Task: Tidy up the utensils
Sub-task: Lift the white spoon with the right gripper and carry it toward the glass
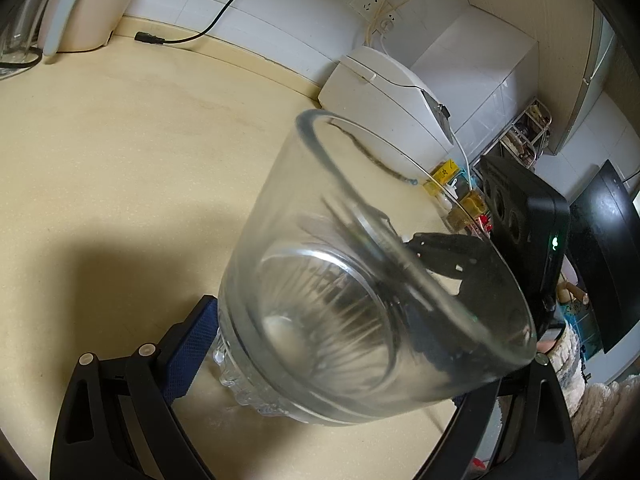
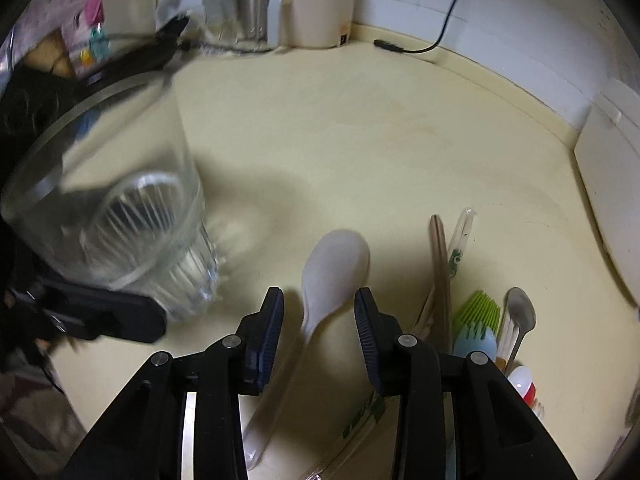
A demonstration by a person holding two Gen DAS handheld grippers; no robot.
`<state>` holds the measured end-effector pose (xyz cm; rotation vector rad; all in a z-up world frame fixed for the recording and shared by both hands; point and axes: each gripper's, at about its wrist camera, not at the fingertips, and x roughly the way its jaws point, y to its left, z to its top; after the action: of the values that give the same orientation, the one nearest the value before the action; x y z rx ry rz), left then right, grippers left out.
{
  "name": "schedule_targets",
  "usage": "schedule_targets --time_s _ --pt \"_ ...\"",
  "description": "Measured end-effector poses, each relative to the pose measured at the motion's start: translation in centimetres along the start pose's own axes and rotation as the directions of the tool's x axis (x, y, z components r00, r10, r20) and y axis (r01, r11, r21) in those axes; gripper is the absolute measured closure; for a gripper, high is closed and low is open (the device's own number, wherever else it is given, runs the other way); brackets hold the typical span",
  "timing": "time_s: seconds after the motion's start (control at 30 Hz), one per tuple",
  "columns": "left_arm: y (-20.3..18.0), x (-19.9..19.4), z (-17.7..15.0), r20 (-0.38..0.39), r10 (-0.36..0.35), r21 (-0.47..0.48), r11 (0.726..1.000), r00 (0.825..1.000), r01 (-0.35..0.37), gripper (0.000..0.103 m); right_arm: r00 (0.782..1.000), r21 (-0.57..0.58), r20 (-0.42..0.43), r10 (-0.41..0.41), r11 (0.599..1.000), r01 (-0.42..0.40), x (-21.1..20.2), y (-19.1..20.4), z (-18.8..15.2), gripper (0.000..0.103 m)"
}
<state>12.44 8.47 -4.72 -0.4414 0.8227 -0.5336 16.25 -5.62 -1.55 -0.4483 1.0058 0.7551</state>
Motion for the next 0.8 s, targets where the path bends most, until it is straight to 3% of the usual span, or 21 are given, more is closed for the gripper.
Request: schedule_targets --time_s 0.1,0.2,0.5,0.6,0.8 --pt "0.1 0.0 0.0 0.0 0.0 0.0 1.0 1.0 0.0 0.008 1.0 0.012 -0.001 0.01 1.0 -0.01 -0.1 -0.3 -0.1 0.068" --pt "0.1 -0.1 0.0 0.0 0.0 0.0 1.0 1.0 0.0 0.008 1.0 0.05 0.001 0.009 0.999 -0.009 -0.4 -1.3 -0.3 0.083" --pt "0.1 -0.1 0.0 0.0 0.0 0.0 1.0 1.0 0.0 0.008 1.0 0.099 0.008 0.027 0.995 -0.028 -2.3 -2.4 -2.4 0.092" --pt "0.1 0.0 0.0 0.0 0.0 0.0 1.0 1.0 0.0 0.008 0.995 0.177 0.072 0.062 0.981 -0.074 -3.8 -3.5 -2.9 0.092" --pt "0.1 -0.1 0.0 0.0 -0.001 0.0 1.0 1.0 0.001 0.008 0.961 0.268 0.263 0.086 0.95 -0.158 -8.2 -5.1 -2.4 0.092"
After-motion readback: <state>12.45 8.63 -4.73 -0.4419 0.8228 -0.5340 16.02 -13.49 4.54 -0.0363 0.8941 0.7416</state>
